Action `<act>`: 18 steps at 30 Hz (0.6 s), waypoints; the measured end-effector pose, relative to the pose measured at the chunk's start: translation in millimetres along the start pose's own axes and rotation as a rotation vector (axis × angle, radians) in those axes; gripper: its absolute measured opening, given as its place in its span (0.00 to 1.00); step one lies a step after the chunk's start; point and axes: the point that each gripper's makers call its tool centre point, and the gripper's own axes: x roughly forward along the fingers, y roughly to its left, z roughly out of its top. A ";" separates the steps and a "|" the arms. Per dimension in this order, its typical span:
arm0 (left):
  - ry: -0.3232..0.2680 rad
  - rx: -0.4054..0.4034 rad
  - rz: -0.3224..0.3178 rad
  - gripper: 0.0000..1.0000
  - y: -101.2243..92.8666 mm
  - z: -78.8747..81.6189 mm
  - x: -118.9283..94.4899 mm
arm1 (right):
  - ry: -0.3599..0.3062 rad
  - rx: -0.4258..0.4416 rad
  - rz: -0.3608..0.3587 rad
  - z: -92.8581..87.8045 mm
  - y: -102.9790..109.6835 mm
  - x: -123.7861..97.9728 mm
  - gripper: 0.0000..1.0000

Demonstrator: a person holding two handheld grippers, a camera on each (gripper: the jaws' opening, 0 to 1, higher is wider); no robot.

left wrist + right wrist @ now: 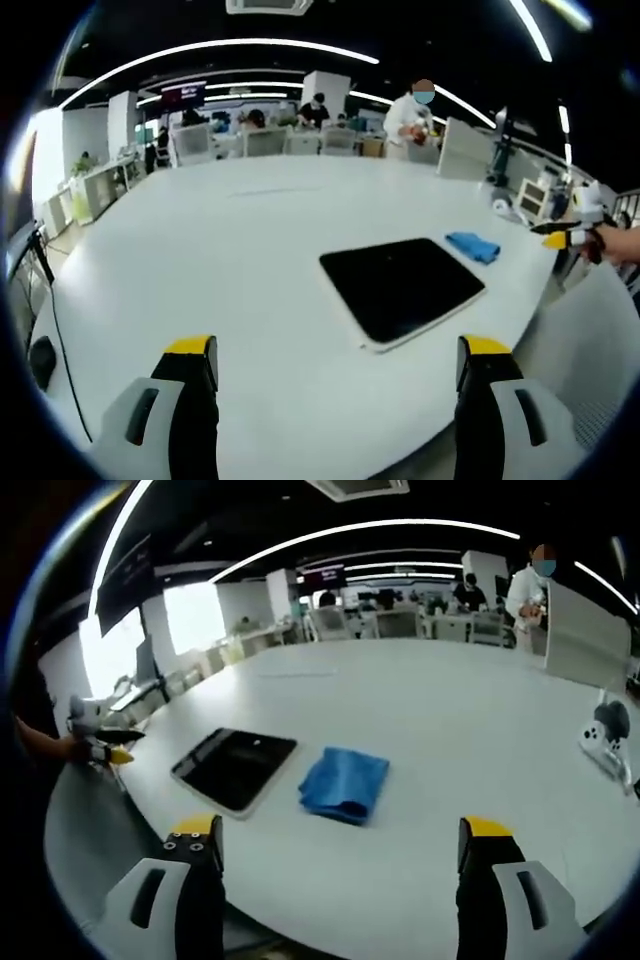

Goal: Wipe the mirror surface with the cleaning cloth until all visible marks leave the cleaned area.

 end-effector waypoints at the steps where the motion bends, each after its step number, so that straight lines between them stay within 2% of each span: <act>1: -0.004 0.002 0.001 1.00 -0.1 0.8 -0.5 | 0.002 -0.001 0.001 -0.5 0.4 0.1 0.97; 3: -0.024 0.027 0.025 1.00 3.7 4.9 -1.9 | 0.024 -0.004 0.003 -5.4 1.7 0.6 0.97; 5: -0.009 -0.006 0.010 1.00 1.6 0.9 -0.1 | 0.039 -0.001 0.013 -8.4 5.4 1.2 0.96; 10: -0.007 0.020 0.009 1.00 0.2 0.4 0.2 | 0.038 -0.018 0.032 -1.4 9.1 4.1 0.95; 15: 0.005 0.015 0.005 1.00 0.1 -1.2 0.9 | 0.067 -0.025 0.031 -7.1 1.5 9.9 0.96; 17: 0.001 -0.010 0.010 1.00 2.1 -1.0 0.5 | 0.072 -0.029 0.028 -8.3 0.3 10.0 0.96; 18: -0.004 -0.047 0.014 1.00 3.0 -1.0 0.4 | 0.075 -0.030 0.026 -9.1 -0.8 10.5 0.96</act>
